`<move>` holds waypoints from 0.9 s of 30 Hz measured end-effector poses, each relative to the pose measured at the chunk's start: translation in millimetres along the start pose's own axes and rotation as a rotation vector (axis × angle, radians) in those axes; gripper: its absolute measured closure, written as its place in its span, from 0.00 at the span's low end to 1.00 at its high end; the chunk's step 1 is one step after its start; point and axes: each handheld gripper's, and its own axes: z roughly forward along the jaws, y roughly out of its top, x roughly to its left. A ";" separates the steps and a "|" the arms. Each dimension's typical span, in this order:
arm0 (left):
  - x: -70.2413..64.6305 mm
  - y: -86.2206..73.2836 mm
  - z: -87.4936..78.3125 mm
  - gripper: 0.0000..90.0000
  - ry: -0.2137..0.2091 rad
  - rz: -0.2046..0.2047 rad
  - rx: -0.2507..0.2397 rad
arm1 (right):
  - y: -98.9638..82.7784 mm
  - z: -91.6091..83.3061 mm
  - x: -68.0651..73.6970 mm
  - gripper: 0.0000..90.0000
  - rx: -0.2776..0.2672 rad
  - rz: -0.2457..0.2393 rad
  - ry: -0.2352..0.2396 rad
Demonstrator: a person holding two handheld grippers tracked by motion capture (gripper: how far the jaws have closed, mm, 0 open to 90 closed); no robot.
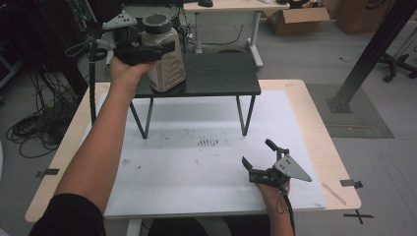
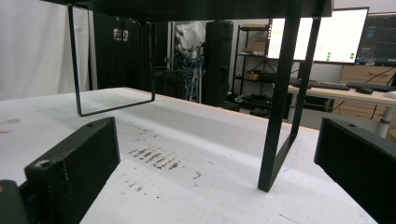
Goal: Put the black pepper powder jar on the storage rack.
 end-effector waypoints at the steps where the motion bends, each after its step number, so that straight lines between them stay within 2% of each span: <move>1: -0.4 0.4 -0.5 0.15 0.014 0.002 0.005 | 0.0 0.0 0.0 0.00 0.000 0.001 0.000; 6: -2.5 2.1 -5.3 0.10 0.014 0.003 -0.008 | 0.0 0.0 -0.1 0.00 0.000 0.001 0.000; 16: -7.3 0.7 -4.9 0.02 0.001 0.009 0.010 | 0.0 -0.1 -0.1 0.00 -0.001 -0.001 -0.003; 20: -9.5 0.5 -5.7 0.00 0.012 0.023 0.020 | -0.1 -0.3 0.1 0.00 -0.003 -0.002 -0.003; 21: -11.6 1.1 -8.1 0.00 0.035 0.045 0.030 | -0.1 -0.4 0.1 0.00 -0.003 -0.004 -0.004; 22: -12.1 1.4 -9.1 0.00 0.037 0.050 0.030 | -0.1 -0.4 0.2 0.00 -0.003 -0.004 -0.004; 27: -12.8 4.3 -18.7 0.00 0.044 0.055 0.021 | 0.0 -0.3 0.5 0.00 -0.003 -0.007 -0.004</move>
